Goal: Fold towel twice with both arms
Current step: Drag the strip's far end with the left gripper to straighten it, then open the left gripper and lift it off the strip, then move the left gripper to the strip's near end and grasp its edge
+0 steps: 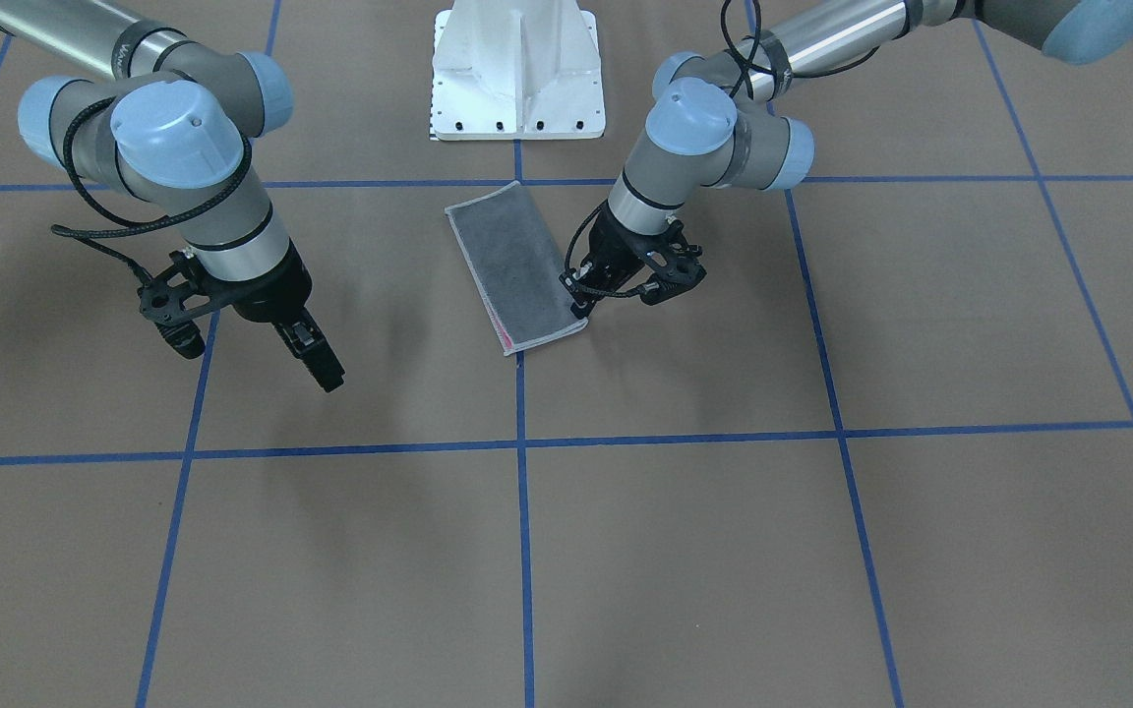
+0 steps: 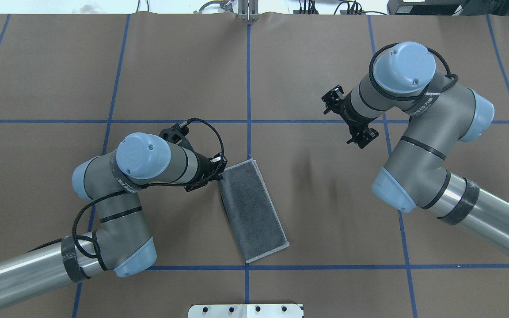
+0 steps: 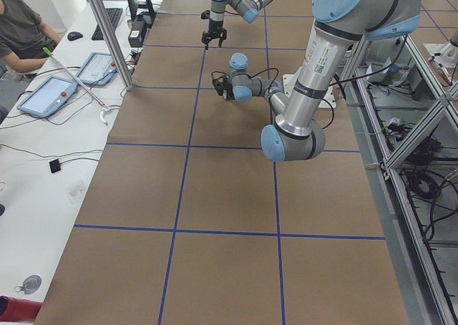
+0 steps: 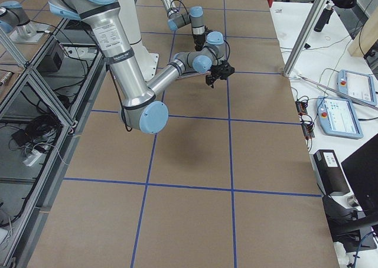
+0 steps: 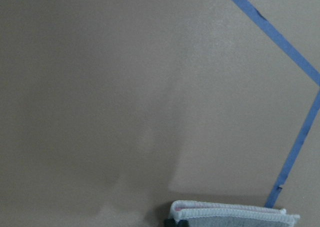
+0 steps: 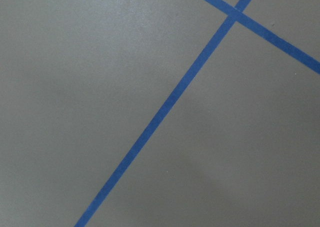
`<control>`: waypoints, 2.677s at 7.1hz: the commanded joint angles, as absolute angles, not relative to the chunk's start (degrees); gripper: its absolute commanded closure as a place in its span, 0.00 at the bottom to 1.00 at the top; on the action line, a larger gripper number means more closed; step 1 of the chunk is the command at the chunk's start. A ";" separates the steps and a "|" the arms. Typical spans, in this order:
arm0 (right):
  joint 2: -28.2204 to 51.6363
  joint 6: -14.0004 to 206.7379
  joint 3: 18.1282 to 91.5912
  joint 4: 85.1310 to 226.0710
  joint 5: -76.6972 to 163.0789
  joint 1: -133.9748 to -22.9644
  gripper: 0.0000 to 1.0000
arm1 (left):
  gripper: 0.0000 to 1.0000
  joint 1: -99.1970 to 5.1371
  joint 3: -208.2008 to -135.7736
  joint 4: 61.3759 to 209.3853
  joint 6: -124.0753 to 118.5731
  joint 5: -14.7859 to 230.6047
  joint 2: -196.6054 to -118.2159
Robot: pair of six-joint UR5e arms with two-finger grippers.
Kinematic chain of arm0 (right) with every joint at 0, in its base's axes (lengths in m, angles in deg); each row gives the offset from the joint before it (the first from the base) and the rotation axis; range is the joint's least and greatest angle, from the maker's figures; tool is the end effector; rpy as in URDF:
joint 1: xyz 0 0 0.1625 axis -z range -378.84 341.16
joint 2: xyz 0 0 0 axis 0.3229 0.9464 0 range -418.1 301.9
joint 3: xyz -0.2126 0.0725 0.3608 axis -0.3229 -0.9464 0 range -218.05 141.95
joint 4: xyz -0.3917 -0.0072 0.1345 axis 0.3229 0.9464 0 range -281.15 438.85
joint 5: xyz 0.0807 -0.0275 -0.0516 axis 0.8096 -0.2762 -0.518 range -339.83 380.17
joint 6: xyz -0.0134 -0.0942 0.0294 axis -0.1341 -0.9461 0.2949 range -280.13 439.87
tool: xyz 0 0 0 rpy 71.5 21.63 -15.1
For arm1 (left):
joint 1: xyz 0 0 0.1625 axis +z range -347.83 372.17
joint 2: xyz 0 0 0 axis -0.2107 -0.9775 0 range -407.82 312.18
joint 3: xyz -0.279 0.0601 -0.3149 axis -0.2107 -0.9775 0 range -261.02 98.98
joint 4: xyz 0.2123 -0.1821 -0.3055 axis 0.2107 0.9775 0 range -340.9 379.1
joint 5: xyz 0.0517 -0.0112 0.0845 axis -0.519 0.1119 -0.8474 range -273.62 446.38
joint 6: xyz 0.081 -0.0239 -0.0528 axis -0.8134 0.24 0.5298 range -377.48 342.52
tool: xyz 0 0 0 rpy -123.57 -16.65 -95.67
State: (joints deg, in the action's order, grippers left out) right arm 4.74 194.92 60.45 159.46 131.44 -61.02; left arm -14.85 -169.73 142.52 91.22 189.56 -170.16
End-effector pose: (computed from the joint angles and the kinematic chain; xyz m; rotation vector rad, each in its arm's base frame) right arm -0.4155 -0.5076 0.3071 -0.2418 -0.8547 0.9535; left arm 0.5679 -0.4137 0.2711 -0.1254 1.1497 -0.5795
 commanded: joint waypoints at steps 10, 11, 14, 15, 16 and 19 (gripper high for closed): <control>5.18 194.48 59.95 159.36 131.70 -62.16 0.00 | 0.09 -24.92 -156.14 147.95 84.30 191.21 -180.98; 5.18 191.95 60.04 159.36 131.70 -62.60 0.00 | 0.09 -25.27 -160.08 147.69 84.90 194.88 -178.62; 7.72 183.10 60.21 159.36 136.41 -65.23 0.00 | 0.18 -23.09 -172.31 147.51 87.87 194.57 -166.66; 8.34 180.27 60.21 159.36 138.71 -66.46 0.00 | 0.19 -20.99 -174.16 146.99 90.34 194.40 -165.51; 9.13 177.80 60.39 159.36 139.52 -67.00 0.00 | 0.28 -18.62 -175.40 145.15 92.88 193.00 -165.15; 9.84 175.67 60.57 159.27 141.19 -67.53 0.00 | 0.40 -10.53 -177.08 141.36 94.49 185.53 -164.80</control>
State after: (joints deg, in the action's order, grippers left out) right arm 9.66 176.07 60.51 159.30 140.85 -67.43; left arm -13.18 -176.68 142.15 94.10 188.00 -165.06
